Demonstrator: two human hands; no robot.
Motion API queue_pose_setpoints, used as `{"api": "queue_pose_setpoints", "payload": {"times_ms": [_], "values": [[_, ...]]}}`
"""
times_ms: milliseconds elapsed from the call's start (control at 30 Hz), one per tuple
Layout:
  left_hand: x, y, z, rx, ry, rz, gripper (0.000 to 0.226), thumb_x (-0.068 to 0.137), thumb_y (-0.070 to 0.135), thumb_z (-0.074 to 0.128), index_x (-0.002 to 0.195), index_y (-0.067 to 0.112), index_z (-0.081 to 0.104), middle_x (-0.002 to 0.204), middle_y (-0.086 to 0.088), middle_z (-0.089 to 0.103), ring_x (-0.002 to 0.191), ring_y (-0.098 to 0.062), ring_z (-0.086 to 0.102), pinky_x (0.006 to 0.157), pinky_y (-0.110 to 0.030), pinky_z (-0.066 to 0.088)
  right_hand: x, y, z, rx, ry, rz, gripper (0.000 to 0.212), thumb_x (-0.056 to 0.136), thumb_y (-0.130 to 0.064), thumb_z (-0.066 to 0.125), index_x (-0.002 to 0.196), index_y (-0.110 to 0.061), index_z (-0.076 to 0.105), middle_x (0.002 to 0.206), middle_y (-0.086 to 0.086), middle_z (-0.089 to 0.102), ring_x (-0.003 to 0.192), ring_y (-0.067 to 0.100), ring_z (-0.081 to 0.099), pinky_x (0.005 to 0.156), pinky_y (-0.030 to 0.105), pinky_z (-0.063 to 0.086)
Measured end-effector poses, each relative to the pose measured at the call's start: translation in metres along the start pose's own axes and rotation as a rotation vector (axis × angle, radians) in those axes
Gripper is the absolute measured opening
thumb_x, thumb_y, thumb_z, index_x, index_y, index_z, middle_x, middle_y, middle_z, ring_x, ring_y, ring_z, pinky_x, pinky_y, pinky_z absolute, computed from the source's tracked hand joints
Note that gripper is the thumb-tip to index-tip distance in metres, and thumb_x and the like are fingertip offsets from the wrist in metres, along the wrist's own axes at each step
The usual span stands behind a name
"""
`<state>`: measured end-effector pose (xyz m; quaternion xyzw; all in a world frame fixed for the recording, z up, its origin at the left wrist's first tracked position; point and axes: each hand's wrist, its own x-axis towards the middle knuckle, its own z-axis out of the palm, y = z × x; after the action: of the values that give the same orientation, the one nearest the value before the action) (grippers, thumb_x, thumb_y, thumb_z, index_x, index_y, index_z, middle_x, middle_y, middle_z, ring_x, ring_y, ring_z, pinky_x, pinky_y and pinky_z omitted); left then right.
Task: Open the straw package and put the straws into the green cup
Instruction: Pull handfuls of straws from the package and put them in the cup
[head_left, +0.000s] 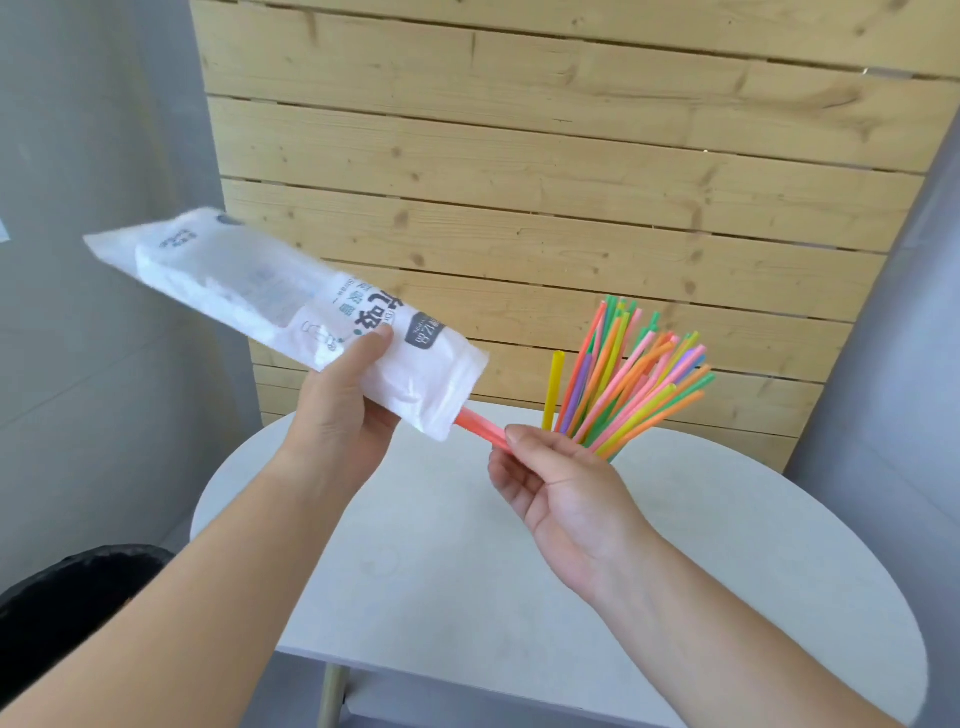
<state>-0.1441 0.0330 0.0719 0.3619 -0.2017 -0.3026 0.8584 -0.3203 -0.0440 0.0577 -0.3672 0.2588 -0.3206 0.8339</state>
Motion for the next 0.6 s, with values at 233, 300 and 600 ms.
{"api": "queue_pose_setpoints", "payload": {"times_ms": [233,300,600], "values": [[0.002,0.003,-0.007,-0.165,0.096,-0.054,0.015,0.097,0.013,0.069,0.111,0.012,0.074,0.112,-0.005,0.082,0.122,-0.028,0.073,0.097,-0.048,0.062,-0.002,-0.024,-0.001,-0.216,0.014,-0.213,0.007,0.086,0.004,0.072,0.082,-0.001,0.073,0.067,0.006,0.072,0.063,0.018,0.072,0.065,0.024,0.06],[0.002,0.004,-0.008,-0.21,0.117,-0.057,0.02,0.095,0.011,0.071,0.116,0.011,0.072,0.126,-0.009,0.079,0.119,-0.029,0.075,0.097,-0.05,0.062,-0.002,-0.031,-0.003,-0.309,0.034,-0.281,0.006,0.086,0.004,0.072,0.084,-0.001,0.072,0.065,0.005,0.072,0.062,0.018,0.072,0.065,0.025,0.06],[0.005,0.002,-0.01,-0.314,0.153,-0.079,0.021,0.098,0.009,0.068,0.118,0.011,0.067,0.123,-0.01,0.079,0.118,-0.03,0.076,0.091,-0.048,0.064,-0.019,-0.102,-0.011,-0.799,0.034,-0.59,0.017,0.084,-0.001,0.075,0.074,-0.015,0.076,0.066,0.005,0.077,0.061,0.02,0.076,0.07,0.029,0.063]]}}
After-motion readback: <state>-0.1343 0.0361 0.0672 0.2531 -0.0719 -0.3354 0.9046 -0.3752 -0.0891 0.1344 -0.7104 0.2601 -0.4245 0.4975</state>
